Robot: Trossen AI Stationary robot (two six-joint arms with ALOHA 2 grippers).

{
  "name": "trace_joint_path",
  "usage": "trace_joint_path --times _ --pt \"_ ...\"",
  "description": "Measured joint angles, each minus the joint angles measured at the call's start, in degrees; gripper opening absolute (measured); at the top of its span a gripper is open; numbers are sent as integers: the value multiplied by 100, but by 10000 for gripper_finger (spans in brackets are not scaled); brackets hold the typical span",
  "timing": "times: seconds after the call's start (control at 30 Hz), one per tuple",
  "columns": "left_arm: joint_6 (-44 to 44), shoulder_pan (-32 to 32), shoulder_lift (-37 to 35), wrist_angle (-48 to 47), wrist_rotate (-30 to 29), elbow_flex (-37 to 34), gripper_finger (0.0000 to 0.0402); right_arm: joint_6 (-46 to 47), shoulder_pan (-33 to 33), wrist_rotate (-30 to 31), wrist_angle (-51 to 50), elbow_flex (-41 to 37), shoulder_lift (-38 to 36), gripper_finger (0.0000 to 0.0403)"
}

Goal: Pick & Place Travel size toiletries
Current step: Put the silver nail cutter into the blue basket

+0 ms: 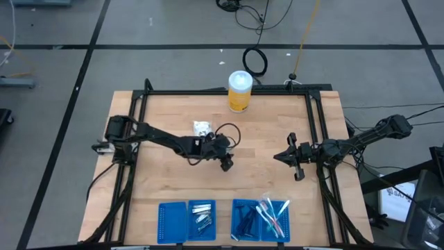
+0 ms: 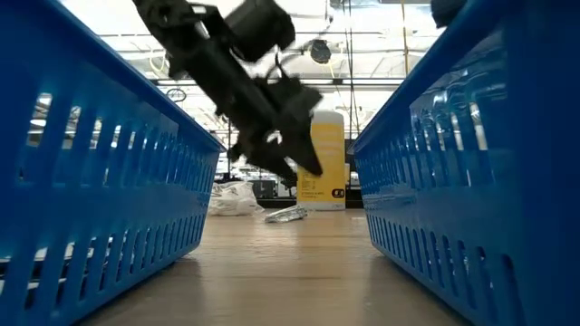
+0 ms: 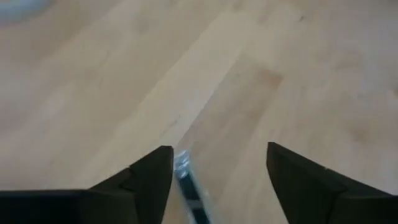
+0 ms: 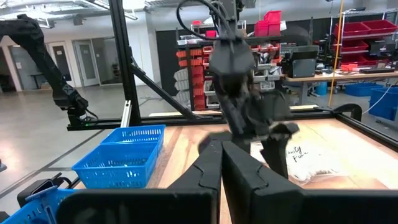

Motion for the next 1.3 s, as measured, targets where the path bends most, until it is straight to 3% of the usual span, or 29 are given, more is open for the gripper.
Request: trace_joint_path --times 0.2,0.57,0.73,0.97,1.03,1.3 --pt "-156 145 392 -19 183 0 268 0 2 -1 1 0 0 4" --pt "-231 179 661 -614 -42 48 221 0 0 -2 -1 0 0 4" --pt "-331 169 657 -866 -155 50 175 0 0 0 -1 0 0 4" --pt "-331 99 662 -728 -99 37 61 0 0 0 -1 0 0 4" --pt "-305 96 664 -616 18 35 31 0 1 -1 1 0 0 4" --pt "-306 2 389 -286 1221 1 37 0 1 0 -1 0 2 4"
